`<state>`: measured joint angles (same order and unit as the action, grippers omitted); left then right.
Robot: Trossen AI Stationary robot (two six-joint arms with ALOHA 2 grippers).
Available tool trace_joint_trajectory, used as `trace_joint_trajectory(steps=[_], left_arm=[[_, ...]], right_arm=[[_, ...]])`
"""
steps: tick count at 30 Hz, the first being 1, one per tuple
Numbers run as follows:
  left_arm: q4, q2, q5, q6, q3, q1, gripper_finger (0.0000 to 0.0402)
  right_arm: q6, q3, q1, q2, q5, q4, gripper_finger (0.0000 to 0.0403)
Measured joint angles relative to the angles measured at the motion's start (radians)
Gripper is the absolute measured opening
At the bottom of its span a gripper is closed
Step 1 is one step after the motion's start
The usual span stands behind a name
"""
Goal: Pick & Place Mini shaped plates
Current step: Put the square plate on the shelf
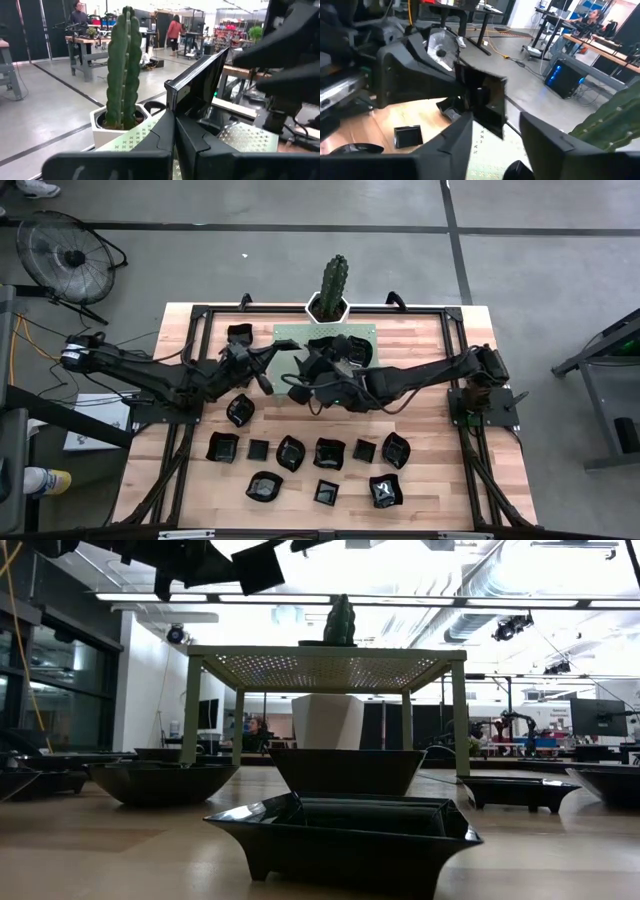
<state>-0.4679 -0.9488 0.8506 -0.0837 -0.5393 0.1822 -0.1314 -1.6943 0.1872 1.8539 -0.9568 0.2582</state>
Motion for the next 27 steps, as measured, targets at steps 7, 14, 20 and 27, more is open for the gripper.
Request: trace_joint_trajectory(steps=[7,14,20,27], left_arm=[[0.303,0.078,-0.059,-0.188,-0.059,-0.061,0.0],[0.732,0.094,-0.508,-0.352,-0.235,-0.297,0.0],[0.864,0.094,-0.89,-0.371,-0.309,-0.513,0.0],[0.955,0.071,-1.148,-0.506,-0.312,-0.673,0.0]], right_arm=[[-0.097,0.0,0.004,-0.105,0.002,0.098,0.0222],[-0.168,0.0,0.004,-0.214,0.048,0.206,0.0228],[-0.23,0.0,0.004,-0.282,0.093,0.293,0.0227],[-0.344,0.0,0.004,-0.322,0.168,0.442,0.0227]])
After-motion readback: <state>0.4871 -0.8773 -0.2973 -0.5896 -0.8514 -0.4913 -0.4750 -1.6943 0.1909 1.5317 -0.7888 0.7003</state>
